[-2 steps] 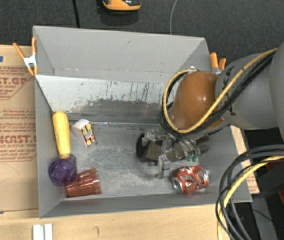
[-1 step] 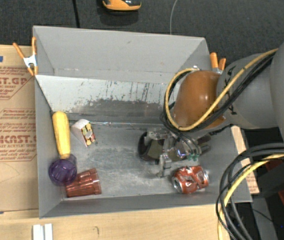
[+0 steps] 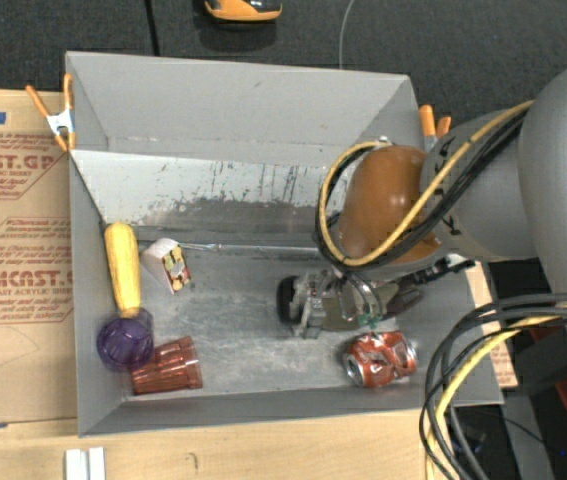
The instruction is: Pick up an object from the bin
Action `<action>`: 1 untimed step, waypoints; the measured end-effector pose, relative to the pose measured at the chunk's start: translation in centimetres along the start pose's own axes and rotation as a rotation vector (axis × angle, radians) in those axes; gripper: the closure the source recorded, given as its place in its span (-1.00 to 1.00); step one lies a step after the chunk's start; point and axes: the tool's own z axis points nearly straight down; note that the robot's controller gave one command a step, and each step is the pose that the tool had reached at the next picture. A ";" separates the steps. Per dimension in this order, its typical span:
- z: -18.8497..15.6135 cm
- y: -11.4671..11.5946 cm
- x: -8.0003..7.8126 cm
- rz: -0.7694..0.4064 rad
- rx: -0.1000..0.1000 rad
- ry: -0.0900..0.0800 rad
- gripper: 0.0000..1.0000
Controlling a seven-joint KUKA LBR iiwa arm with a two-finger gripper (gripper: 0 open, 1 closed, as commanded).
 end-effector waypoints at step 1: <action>0.0 0.0 0.0 0.000 0.000 0.000 1.00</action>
Offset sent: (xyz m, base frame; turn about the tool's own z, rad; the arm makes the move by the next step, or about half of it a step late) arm -0.0126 0.0057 0.1263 0.0138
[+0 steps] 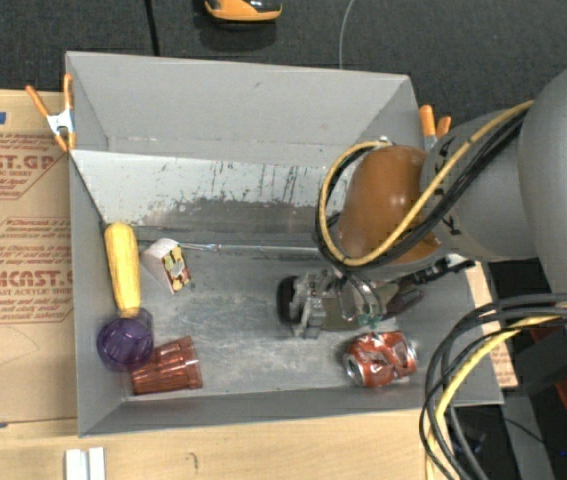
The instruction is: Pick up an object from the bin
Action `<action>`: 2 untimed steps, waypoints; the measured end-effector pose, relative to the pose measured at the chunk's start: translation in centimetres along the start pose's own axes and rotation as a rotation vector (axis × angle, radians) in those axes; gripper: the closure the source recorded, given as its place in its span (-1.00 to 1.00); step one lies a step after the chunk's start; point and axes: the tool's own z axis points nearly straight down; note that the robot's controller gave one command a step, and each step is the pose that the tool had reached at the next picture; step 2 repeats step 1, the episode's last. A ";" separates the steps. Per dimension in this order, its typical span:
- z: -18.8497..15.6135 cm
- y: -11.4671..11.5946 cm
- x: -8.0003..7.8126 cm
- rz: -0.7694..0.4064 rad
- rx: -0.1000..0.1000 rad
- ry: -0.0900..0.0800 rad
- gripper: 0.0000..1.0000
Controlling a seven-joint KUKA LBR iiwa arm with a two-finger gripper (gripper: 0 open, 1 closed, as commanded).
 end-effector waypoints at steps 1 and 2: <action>-12.6 0.7 1.2 0.012 0.000 -0.002 1.00; -12.6 0.7 1.2 0.012 0.000 -0.002 1.00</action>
Offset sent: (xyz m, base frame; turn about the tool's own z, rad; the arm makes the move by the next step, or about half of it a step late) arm 0.0000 0.0000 0.0000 0.0000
